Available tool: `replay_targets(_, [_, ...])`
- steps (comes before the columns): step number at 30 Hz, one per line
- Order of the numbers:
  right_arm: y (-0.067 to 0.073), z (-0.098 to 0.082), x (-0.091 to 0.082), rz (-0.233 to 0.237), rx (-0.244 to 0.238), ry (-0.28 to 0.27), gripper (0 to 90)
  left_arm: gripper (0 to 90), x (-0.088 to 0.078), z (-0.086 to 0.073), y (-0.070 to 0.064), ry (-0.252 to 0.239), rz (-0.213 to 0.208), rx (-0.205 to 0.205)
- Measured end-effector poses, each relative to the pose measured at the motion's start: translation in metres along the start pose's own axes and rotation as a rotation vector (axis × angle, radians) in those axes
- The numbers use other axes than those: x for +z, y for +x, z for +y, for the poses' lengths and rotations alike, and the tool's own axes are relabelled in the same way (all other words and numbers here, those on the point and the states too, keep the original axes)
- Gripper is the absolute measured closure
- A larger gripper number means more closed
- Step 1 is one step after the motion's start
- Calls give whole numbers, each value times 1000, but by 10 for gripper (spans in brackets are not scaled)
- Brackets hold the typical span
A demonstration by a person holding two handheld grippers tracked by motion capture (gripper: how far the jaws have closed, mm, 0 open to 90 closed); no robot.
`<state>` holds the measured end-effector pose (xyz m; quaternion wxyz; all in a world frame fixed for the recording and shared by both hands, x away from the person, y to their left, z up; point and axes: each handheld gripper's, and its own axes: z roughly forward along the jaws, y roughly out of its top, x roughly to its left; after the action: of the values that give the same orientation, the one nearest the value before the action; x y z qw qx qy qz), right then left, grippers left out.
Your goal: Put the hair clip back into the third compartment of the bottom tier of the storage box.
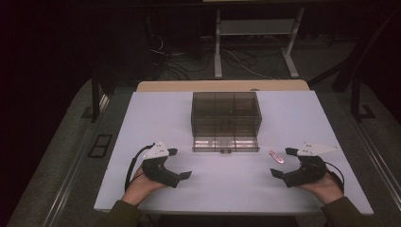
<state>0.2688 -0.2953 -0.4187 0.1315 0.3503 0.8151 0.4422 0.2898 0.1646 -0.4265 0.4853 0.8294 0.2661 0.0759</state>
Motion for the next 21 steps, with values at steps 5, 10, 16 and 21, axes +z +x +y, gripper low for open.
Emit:
replay_targets(5, [-2,2,1,2,2,0,2,0,1,0,0,1,-3,-5])
replay_targets(10, [-3,4,2,0,-5,5,2,0,-1,0,0,-5,-2,-10])
replay_targets(16, [-7,5,2,-6,-2,4,3,0,1,0,0,0,-2,-7])
replay_targets(21, [-8,6,3,-5,-1,7,2,0,2,0,-1,10,-5,2])
